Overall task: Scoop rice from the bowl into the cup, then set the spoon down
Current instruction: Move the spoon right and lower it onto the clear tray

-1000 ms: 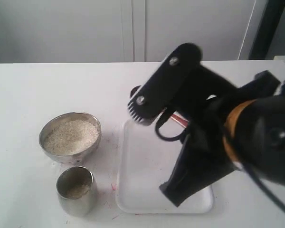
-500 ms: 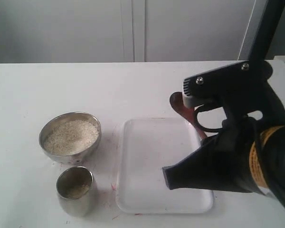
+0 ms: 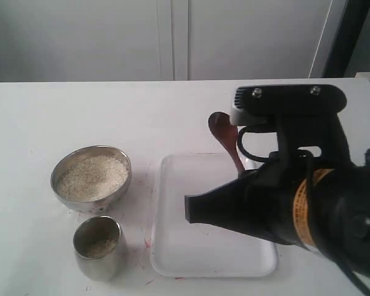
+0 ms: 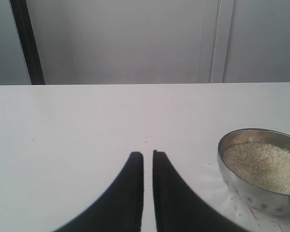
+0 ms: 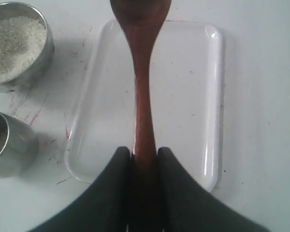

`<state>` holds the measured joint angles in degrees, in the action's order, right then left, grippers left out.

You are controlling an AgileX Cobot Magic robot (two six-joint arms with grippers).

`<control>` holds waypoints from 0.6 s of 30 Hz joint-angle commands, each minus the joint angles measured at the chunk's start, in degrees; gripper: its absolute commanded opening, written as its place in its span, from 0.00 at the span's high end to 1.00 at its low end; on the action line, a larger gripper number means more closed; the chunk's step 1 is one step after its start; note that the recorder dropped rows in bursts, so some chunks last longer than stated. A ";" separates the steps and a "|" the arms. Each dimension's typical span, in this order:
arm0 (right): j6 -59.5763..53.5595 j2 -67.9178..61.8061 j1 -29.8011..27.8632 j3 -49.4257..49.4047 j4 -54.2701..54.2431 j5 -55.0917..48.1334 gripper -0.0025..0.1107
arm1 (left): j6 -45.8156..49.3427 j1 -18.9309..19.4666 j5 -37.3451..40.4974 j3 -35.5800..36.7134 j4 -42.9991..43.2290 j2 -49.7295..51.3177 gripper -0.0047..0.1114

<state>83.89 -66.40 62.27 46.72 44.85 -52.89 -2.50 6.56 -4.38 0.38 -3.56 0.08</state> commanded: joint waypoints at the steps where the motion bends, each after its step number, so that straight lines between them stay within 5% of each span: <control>1: 1.75 -4.85 -3.30 -0.23 1.87 1.91 0.98 | -0.31 -0.57 -0.29 -0.38 -0.26 -0.08 0.84; 18: 0.88 -24.40 -15.42 -0.02 4.10 19.69 0.98 | -0.31 -0.57 -0.29 -0.38 -0.26 -0.08 0.84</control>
<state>85.06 -88.54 47.99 46.72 46.52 -34.66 -2.50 6.56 -4.38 0.38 -3.56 0.08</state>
